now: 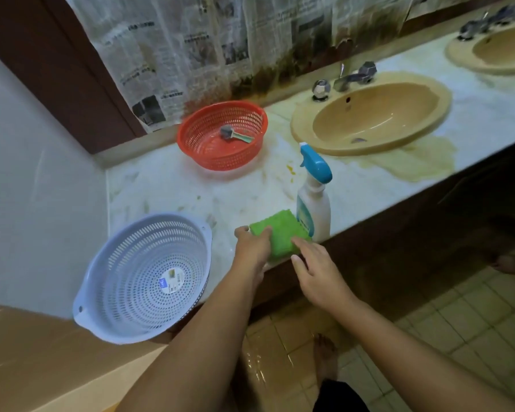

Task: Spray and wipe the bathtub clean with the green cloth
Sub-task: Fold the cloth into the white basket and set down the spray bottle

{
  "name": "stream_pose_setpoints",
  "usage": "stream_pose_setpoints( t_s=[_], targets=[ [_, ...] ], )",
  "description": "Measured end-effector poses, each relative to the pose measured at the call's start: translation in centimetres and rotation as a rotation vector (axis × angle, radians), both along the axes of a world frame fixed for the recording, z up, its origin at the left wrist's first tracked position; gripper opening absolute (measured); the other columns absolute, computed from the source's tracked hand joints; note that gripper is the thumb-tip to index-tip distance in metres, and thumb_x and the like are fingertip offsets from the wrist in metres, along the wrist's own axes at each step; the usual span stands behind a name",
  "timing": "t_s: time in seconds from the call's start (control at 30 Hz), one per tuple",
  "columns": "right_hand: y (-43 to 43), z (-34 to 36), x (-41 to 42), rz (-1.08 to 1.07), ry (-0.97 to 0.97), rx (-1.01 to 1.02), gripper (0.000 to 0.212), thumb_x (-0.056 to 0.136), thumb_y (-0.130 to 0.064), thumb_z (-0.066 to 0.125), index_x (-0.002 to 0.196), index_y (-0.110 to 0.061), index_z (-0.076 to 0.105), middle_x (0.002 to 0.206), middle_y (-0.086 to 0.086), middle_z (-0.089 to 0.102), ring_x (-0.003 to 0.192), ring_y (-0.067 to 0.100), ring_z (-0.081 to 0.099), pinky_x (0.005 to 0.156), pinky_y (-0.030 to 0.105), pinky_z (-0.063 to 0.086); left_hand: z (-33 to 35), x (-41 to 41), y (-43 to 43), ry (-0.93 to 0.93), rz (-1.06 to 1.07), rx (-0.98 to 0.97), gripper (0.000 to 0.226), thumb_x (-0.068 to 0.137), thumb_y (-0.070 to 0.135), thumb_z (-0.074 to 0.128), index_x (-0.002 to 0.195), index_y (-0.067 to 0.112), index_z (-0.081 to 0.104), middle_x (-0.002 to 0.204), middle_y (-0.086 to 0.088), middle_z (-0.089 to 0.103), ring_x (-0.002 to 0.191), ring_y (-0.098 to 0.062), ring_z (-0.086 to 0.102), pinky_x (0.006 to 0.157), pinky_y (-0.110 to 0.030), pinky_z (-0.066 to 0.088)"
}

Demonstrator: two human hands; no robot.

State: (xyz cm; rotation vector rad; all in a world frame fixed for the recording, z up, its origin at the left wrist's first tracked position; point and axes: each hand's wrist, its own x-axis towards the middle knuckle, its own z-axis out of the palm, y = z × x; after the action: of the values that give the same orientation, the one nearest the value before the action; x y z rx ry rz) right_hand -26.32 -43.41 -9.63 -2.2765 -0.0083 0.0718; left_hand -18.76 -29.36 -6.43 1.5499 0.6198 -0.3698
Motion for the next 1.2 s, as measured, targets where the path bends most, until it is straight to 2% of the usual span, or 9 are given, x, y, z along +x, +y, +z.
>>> stream_pose_setpoints(
  t_s=[0.13, 0.2, 0.3, 0.43, 0.53, 0.77, 0.93, 1.07, 1.2],
  targets=[
    [-0.1, -0.8, -0.5, -0.002, -0.018, 0.061, 0.047, 0.109, -0.023, 0.047, 0.155, -0.013, 0.044, 0.157, 0.0, 0.046, 0.147, 0.005, 0.029, 0.123, 0.022, 0.021, 0.3, 1.5, -1.3, 0.095, 0.119, -0.151, 0.047, 0.096, 0.018, 0.074, 0.123, 0.015, 0.036, 0.113, -0.013, 0.063, 0.096, -0.034, 0.073, 0.073, -0.064, 0.062],
    [-0.3, -0.7, -0.6, -0.016, -0.018, 0.082, 0.047, 0.109, -0.022, 0.048, 0.155, -0.013, 0.045, 0.155, -0.002, 0.047, 0.142, -0.002, 0.028, 0.119, 0.01, 0.018, 0.2, 1.5, -1.7, 0.092, 0.118, -0.206, 0.036, 0.095, 0.015, 0.075, 0.122, 0.003, 0.053, 0.106, -0.019, 0.074, 0.09, -0.036, 0.076, 0.074, -0.064, 0.061],
    [-0.7, -0.1, -0.7, -0.03, -0.003, 0.113, 0.046, 0.109, -0.024, 0.049, 0.154, -0.016, 0.046, 0.151, -0.004, 0.049, 0.135, -0.007, 0.031, 0.108, -0.002, 0.015, 0.3, 0.9, -1.8, 0.036, 0.094, -0.272, 0.019, 0.099, 0.018, 0.07, 0.115, 0.008, 0.069, 0.103, -0.016, 0.079, 0.092, -0.034, 0.077, 0.079, -0.065, 0.061],
    [-1.3, 0.9, -1.3, -0.061, -0.026, 0.231, 0.042, 0.108, -0.029, 0.052, 0.15, -0.026, 0.052, 0.14, -0.013, 0.061, 0.131, -0.004, 0.052, 0.114, 0.031, 0.045, 0.4, -1.4, -0.8, -0.192, -0.012, -0.079, 0.016, 0.099, 0.03, 0.07, 0.112, 0.022, 0.064, 0.11, -0.003, 0.076, 0.097, -0.019, 0.076, 0.085, -0.052, 0.064],
    [-1.2, 2.6, -2.0, -0.068, -0.179, 0.258, 0.039, 0.105, -0.025, 0.058, 0.144, -0.027, 0.056, 0.131, -0.016, 0.062, 0.124, 0.001, 0.058, 0.104, 0.039, 0.054, 1.5, -4.2, 1.3, -0.418, -0.206, 0.184, 0.018, 0.097, 0.034, 0.071, 0.111, 0.032, 0.06, 0.105, 0.01, 0.071, 0.101, -0.006, 0.068, 0.09, -0.04, 0.06],
    [-0.1, 6.8, -3.3, 0.19, -0.242, 0.14, 0.071, 0.093, -0.037, 0.072, 0.154, -0.041, 0.037, 0.162, -0.022, 0.027, 0.15, -0.003, 0.022, 0.117, 0.021, 0.024, 5.7, -10.5, 6.8, -0.624, -0.506, 0.238, 0.026, 0.095, 0.018, 0.075, 0.11, 0.034, 0.061, 0.101, 0.017, 0.067, 0.097, -0.005, 0.064, 0.08, -0.024, 0.054],
    [1.1, 8.2, -5.5, 0.269, -0.164, 0.189, 0.054, 0.093, -0.035, 0.073, 0.142, -0.043, 0.051, 0.124, -0.02, 0.058, 0.117, -0.001, 0.057, 0.098, 0.023, 0.052, 6.7, -13.5, 9.3, -0.634, -0.531, 0.171, 0.027, 0.095, 0.011, 0.074, 0.114, 0.025, 0.062, 0.103, 0.004, 0.068, 0.101, -0.016, 0.067, 0.081, -0.025, 0.055],
    [2.6, 8.6, -7.2, 0.271, -0.201, 0.228, 0.028, 0.094, -0.035, 0.072, 0.121, -0.032, 0.063, 0.104, -0.018, 0.067, 0.101, 0.008, 0.065, 0.082, 0.034, 0.058, 6.9, -15.4, 10.8, -0.61, -0.501, 0.103, 0.035, 0.095, 0.009, 0.074, 0.119, 0.03, 0.059, 0.107, 0.003, 0.069, 0.103, -0.012, 0.068, 0.082, -0.024, 0.055],
    [4.3, 8.9, -8.2, 0.287, -0.231, 0.276, 0.024, 0.094, -0.038, 0.071, 0.114, -0.025, 0.068, 0.096, -0.013, 0.07, 0.091, 0.014, 0.068, 0.076, 0.042, 0.057, 7.1, -16.6, 12.4, -0.619, -0.544, 0.234, 0.044, 0.095, 0.034, 0.076, 0.132, 0.044, 0.055, 0.114, 0.007, 0.068, 0.107, -0.014, 0.068, 0.091, -0.035, 0.057]
  ],
)
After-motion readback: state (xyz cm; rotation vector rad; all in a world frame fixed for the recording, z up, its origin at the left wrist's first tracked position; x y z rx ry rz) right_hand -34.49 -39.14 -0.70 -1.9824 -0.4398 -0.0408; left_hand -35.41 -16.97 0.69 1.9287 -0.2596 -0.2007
